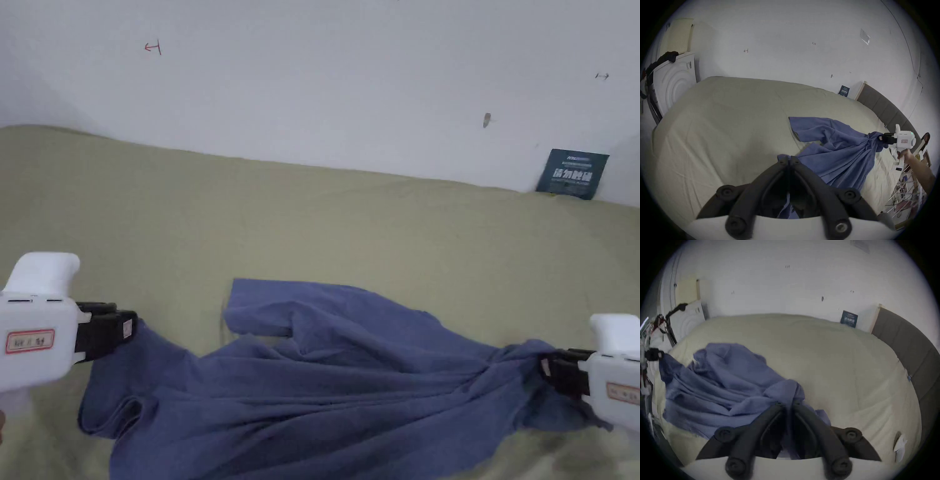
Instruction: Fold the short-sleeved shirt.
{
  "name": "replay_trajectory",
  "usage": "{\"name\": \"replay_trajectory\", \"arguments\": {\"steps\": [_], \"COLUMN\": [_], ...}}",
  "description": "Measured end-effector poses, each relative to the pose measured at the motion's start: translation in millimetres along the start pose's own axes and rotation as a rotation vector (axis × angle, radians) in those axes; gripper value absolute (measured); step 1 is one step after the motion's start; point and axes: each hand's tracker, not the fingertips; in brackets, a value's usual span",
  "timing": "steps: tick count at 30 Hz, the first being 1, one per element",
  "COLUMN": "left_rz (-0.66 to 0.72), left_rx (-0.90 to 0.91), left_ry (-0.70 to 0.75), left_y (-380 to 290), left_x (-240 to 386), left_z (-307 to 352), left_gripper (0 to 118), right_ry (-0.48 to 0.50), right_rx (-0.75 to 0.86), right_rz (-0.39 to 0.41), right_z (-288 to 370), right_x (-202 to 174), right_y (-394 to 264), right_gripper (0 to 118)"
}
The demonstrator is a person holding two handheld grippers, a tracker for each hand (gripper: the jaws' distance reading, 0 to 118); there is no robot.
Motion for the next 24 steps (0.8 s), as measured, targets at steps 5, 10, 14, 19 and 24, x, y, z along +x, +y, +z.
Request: {"name": "replay_trajectory", "arguments": {"steps": [5, 10, 14, 19, 24], "left_rz": [0.015, 0.011, -0.008, 0.000, -0.022], "left_rx": [0.050, 0.107, 0.148, 0.217, 0.256], "left_ry": [-0.001, 0.005, 0.015, 0.017, 0.047], "left_y": [26, 63, 94, 132, 164], "left_x": [0, -1, -1, -6, -13], "left_z": [10, 22, 35, 53, 64], "left_gripper": [0, 0, 0, 0, 0], "right_ry": [0.031, 0.035, 0.038, 0.059, 0.054], "right_rx": [0.085, 0.151, 0.197, 0.271, 0.335], "right_rz": [-0.044, -0.052, -0.052, -0.091, -0.083], "right_z": [25, 37, 45, 58, 70], "right_x": [-8, -18, -23, -21, -22], "right_y": [40, 85, 117, 159, 195], "right_gripper": [6, 6, 6, 6, 6]}}
